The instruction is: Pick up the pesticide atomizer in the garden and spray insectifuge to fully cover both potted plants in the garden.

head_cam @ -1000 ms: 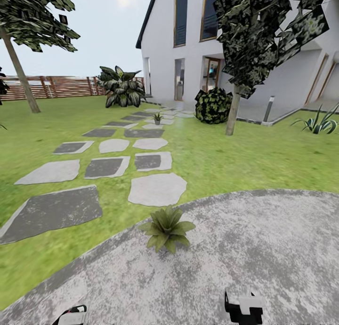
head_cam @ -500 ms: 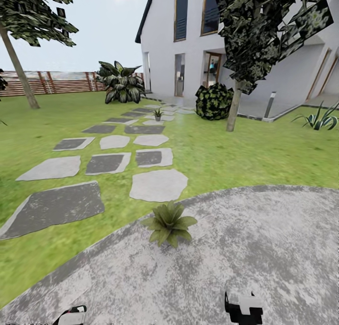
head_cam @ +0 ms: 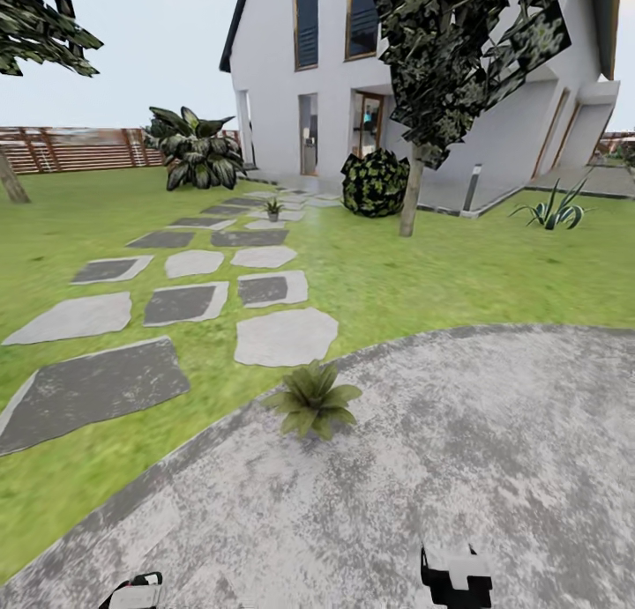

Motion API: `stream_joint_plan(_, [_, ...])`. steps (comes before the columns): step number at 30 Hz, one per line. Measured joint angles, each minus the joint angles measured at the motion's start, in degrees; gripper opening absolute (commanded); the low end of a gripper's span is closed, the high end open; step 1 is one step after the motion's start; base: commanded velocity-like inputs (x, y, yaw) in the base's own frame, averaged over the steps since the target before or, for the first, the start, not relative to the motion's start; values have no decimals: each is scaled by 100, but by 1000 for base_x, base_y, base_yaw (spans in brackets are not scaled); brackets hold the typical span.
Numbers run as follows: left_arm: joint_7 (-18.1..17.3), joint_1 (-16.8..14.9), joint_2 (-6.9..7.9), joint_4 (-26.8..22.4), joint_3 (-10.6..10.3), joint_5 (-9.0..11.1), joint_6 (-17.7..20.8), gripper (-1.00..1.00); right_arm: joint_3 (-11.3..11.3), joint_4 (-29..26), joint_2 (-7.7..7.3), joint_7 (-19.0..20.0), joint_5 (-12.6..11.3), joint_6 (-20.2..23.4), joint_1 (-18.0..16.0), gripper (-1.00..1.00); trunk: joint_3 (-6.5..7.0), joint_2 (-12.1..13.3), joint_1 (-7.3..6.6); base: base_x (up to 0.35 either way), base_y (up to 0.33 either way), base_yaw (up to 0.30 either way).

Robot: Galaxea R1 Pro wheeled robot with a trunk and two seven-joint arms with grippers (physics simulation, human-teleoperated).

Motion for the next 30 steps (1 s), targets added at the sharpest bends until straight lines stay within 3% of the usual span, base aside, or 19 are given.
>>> stream_joint_plan(12, [0, 0, 0, 4, -1, 0, -7, -100, 1, -6, 1, -1, -1, -5, -1, 100, -47, 0, -2, -41, 47, -254])
stream_joint_plan(30, [0, 1, 0, -1, -1, -4, -7, -100, 5, -1, -13, 7, 7, -7, -2, 100, -55, 0, -2, 0, 0, -16])
